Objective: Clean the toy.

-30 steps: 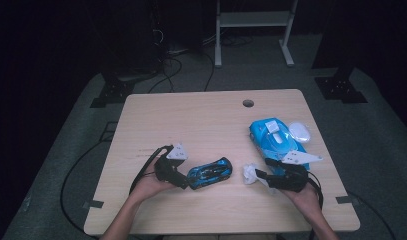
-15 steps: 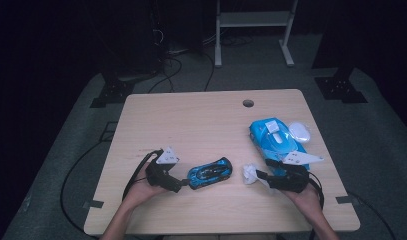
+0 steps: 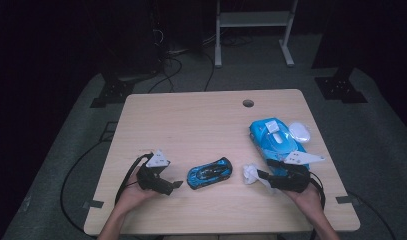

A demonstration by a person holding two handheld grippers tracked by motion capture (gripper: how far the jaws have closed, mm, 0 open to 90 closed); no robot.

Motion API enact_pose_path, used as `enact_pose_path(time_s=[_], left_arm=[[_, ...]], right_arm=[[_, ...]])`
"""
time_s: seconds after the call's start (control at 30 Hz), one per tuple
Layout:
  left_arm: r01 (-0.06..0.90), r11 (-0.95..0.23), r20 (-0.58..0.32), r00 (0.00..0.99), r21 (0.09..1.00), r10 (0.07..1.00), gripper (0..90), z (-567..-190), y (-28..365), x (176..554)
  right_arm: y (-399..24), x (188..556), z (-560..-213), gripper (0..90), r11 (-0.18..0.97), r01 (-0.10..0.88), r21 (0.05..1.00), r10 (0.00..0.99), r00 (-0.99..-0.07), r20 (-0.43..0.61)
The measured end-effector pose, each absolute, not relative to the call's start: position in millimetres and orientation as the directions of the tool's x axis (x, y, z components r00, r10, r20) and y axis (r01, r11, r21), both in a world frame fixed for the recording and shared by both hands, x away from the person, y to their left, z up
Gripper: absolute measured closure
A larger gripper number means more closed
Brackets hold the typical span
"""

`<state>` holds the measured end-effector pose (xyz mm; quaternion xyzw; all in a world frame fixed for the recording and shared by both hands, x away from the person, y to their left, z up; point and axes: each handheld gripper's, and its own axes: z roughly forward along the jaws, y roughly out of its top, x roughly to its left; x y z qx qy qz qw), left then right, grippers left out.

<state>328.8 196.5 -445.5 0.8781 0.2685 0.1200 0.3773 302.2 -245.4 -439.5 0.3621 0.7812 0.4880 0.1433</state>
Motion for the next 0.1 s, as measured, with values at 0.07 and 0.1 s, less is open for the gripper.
enact_pose_path(time_s=[0.07, 0.1], left_arm=[[0.389, -0.565, 0.001, 0.823, 0.728, 0.568, 11.0, -447.9, 199.3, 327.8], [0.393, -0.561, 0.0, 0.82, 0.728, 0.573, 11.0, -448.7, 200.4, 327.3]], right_arm=[[-246.2, 302.1, -439.5, 38.7, 0.26, 0.427, 0.866, 0.707, -0.695, 0.13], [-246.6, 302.1, -439.4, 38.7, 0.257, 0.429, 0.866, 0.707, -0.695, 0.134]])
